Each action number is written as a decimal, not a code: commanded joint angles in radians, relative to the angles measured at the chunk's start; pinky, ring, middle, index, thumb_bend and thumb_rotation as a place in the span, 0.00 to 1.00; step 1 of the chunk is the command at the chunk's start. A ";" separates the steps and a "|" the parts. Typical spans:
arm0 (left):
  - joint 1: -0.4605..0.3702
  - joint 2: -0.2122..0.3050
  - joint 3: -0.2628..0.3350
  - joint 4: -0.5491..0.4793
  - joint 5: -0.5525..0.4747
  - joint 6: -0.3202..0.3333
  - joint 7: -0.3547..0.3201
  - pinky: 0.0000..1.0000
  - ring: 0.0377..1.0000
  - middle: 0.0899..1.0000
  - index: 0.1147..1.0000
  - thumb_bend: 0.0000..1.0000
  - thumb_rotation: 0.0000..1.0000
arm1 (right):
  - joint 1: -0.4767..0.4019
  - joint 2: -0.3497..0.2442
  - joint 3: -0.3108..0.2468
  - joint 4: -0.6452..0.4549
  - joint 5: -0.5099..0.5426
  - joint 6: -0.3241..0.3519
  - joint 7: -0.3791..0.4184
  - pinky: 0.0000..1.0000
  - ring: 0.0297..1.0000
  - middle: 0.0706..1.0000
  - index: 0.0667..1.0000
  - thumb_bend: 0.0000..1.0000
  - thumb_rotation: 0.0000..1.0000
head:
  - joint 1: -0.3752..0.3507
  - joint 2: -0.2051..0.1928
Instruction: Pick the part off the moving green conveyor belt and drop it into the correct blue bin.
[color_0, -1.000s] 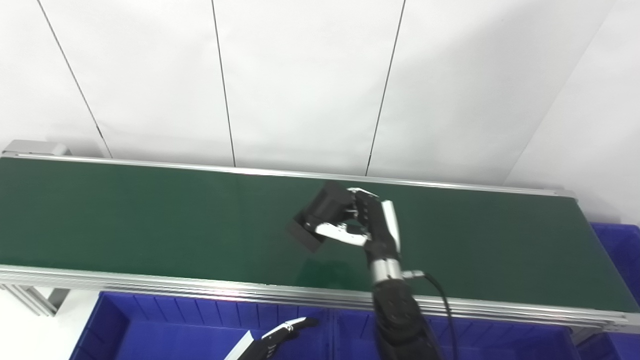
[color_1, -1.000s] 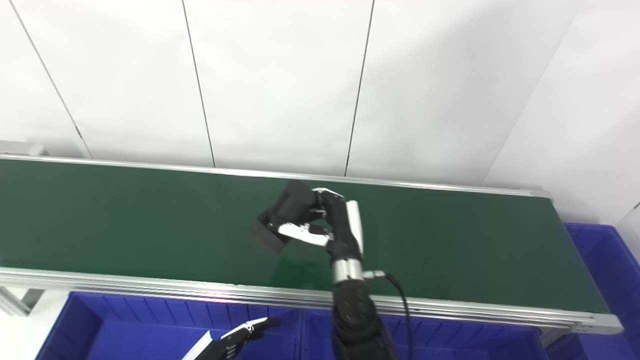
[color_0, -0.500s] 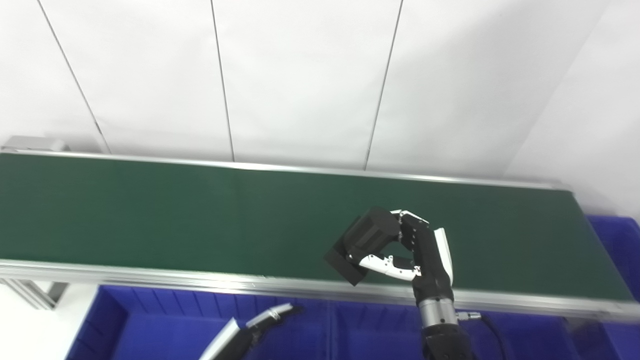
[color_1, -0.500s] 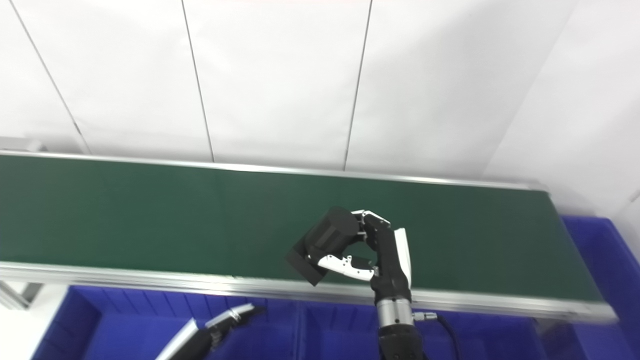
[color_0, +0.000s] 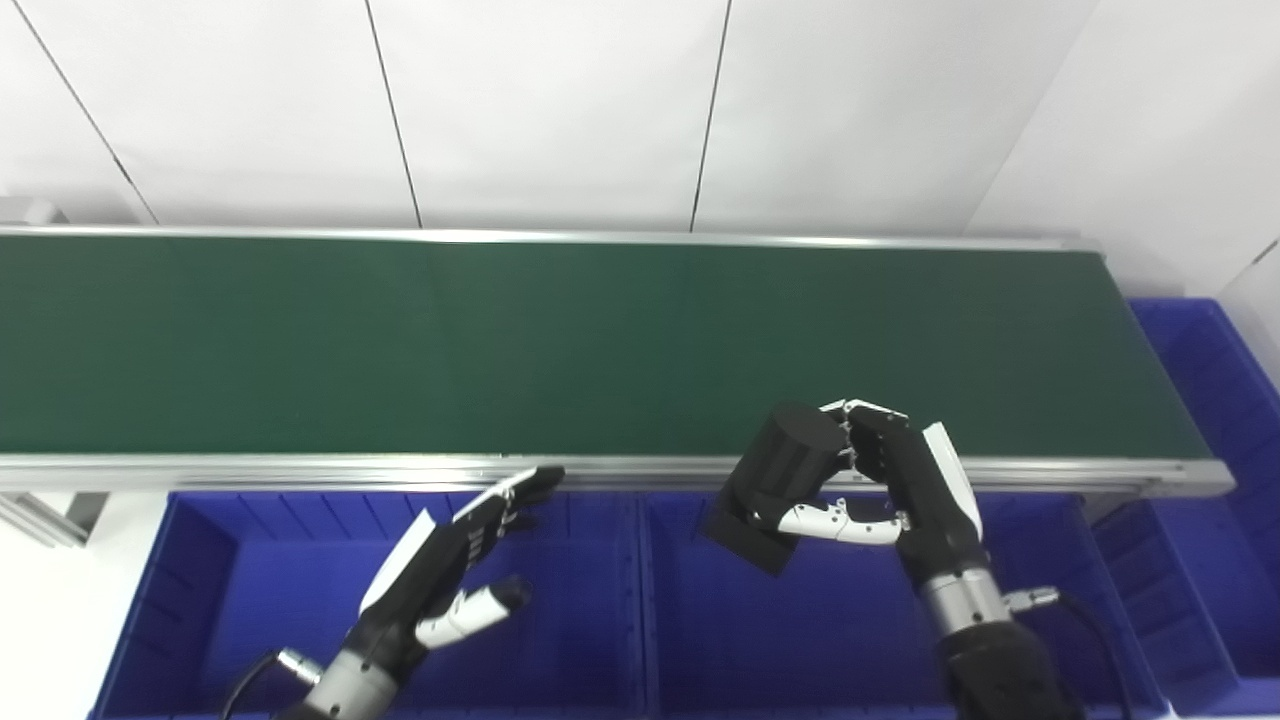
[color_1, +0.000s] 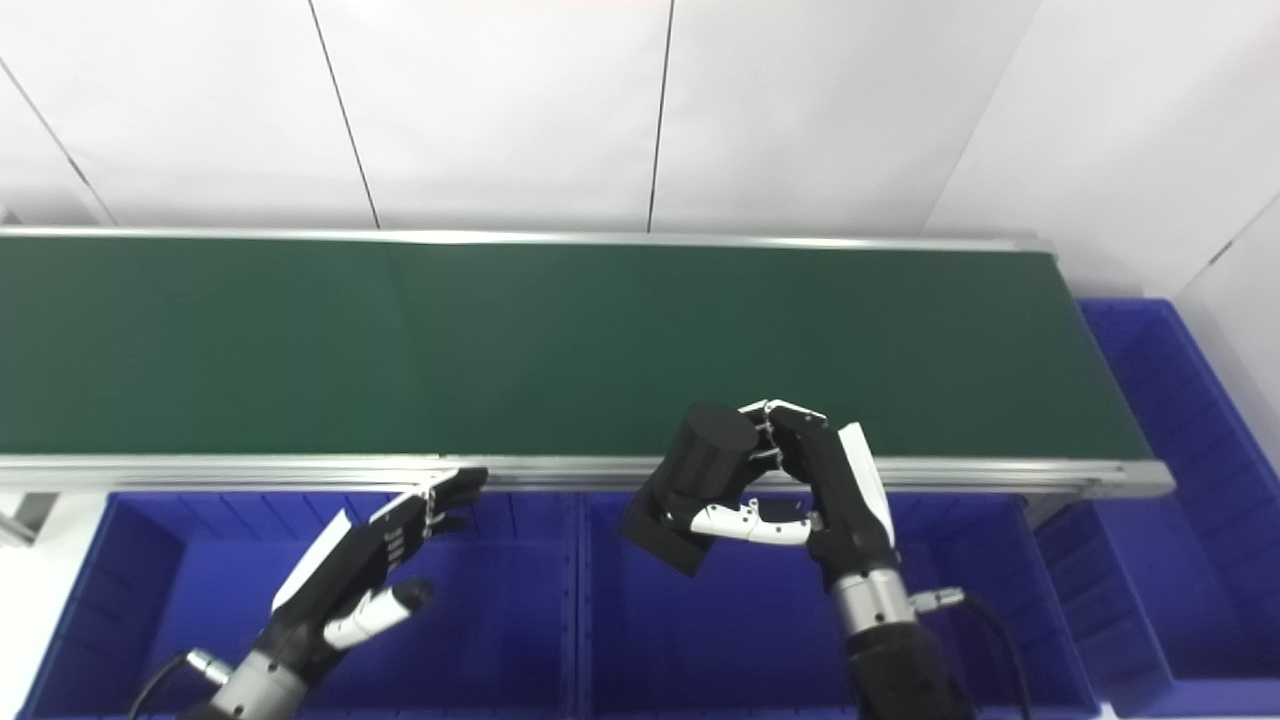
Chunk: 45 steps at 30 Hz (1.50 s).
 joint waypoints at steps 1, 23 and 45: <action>-0.006 -0.010 0.006 -0.046 0.009 0.015 0.017 0.84 0.90 0.91 0.86 0.76 0.82 | -0.002 -0.027 0.006 -0.052 -0.031 0.028 0.020 0.25 0.35 0.41 0.48 0.51 0.00 | 0.001 0.001; 0.010 -0.030 0.003 -0.089 0.028 0.059 0.029 0.86 0.91 0.91 0.86 0.77 0.82 | -0.034 -0.135 0.199 0.082 -0.516 0.091 0.155 0.52 0.58 0.62 0.47 0.51 0.09 | 0.036 0.001; 0.021 -0.011 0.011 -0.060 0.024 0.029 0.026 0.85 0.91 0.90 0.87 0.79 0.80 | 0.120 0.041 0.112 -0.010 -0.268 -0.122 -0.037 0.80 0.95 1.00 1.00 0.86 0.51 | 0.034 -0.039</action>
